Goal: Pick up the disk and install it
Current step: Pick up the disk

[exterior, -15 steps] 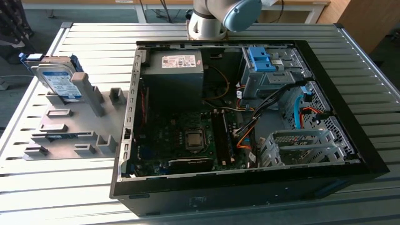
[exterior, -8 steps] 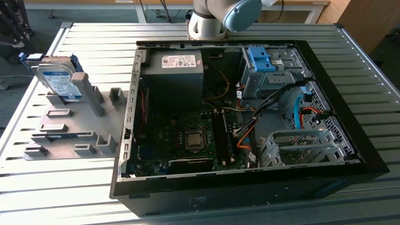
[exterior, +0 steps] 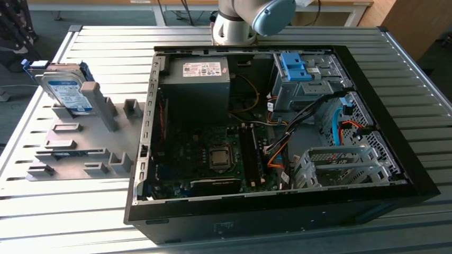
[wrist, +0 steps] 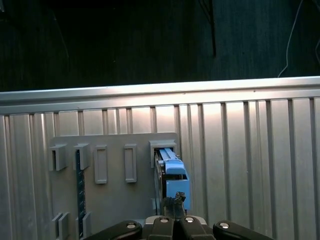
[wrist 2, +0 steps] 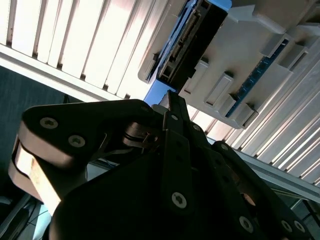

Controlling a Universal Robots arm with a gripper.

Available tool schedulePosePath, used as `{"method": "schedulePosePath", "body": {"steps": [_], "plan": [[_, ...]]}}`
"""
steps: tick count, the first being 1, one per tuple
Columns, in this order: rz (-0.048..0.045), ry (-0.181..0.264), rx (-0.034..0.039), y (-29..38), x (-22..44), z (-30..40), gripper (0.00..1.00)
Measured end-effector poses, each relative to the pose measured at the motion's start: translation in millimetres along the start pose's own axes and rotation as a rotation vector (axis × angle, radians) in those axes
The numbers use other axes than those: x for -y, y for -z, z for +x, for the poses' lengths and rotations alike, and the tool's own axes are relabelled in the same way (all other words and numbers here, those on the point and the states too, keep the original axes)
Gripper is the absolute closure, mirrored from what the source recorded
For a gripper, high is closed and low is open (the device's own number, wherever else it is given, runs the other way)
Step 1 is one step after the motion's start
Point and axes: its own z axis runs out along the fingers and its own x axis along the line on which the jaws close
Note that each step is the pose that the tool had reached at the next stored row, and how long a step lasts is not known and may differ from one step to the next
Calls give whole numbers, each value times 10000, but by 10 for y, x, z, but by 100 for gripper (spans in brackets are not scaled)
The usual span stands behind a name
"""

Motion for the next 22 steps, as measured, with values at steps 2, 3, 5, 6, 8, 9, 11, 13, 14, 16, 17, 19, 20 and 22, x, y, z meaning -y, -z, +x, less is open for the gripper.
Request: {"method": "schedulePosePath", "body": {"steps": [2, 3, 5, 6, 8, 9, 11, 13, 14, 16, 17, 19, 20, 22], "plan": [[0, -12, 6, 0, 0, 0, 89], [0, -16, 7, 0, 0, 0, 89], [0, -24, 11, 0, 0, 0, 89], [1, -98, 46, 0, 0, 0, 89], [2, -179, 85, 0, 0, 0, 89], [2, -183, 87, 1, 0, 0, 89], [3, -190, 90, 0, 0, 0, 89], [3, -198, 94, 0, 0, 0, 89], [3, -202, 96, 0, 0, 0, 89], [2, -205, 102, 0, 0, 0, 89], [-1, -206, 115, 1, 0, 1, 89], [-86, -224, 118, 0, 1, 1, 89], [-169, -236, 110, 0, 2, 1, 89], [-291, -247, 104, 0, 12, 1, 89]]}}
